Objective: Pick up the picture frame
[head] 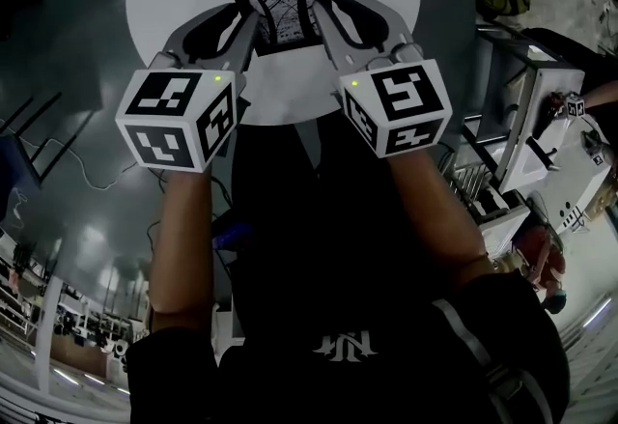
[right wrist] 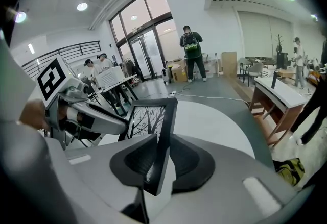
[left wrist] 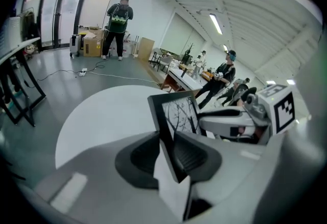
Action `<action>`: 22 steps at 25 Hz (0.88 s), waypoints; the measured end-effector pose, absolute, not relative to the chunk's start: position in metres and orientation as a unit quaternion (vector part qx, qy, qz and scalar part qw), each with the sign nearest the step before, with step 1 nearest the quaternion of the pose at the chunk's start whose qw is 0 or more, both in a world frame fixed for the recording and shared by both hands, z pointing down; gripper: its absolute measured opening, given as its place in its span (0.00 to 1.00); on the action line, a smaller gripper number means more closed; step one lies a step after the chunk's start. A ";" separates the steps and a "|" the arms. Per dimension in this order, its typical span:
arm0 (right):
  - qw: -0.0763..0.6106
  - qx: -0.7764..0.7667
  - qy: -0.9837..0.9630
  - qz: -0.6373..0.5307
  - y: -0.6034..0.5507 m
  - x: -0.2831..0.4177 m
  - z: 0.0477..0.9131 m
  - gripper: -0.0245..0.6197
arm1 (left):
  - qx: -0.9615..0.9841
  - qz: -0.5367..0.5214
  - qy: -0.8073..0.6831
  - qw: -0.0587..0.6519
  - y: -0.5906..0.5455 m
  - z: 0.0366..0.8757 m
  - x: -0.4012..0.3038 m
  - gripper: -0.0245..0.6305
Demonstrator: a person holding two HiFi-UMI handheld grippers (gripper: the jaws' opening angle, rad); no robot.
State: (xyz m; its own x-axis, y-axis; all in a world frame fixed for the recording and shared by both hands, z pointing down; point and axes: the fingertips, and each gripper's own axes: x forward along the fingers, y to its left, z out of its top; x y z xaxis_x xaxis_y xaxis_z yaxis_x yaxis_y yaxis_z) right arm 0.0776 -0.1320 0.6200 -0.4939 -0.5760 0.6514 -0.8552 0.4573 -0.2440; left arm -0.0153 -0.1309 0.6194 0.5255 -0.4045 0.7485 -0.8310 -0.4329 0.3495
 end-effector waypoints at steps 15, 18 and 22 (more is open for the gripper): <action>0.190 0.459 -0.845 0.196 -0.168 0.066 0.496 0.14 | 0.821 0.240 -0.434 0.283 -0.167 0.497 -0.029 0.16; 0.174 0.462 -0.852 0.174 -0.175 0.064 0.464 0.14 | 0.826 0.225 -0.446 0.260 -0.176 0.464 -0.031 0.16; 0.152 0.464 -0.861 0.141 -0.182 0.062 0.413 0.14 | 0.832 0.205 -0.461 0.230 -0.181 0.414 -0.034 0.16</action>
State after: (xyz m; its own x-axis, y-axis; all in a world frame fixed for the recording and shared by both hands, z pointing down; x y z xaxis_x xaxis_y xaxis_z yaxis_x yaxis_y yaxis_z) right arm 0.0616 -0.1817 0.4131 -0.5223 -0.7569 0.3929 -0.8426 0.5291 -0.1009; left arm -0.0340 -0.1808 0.4138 0.4909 -0.6736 0.5525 -0.8616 -0.4694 0.1932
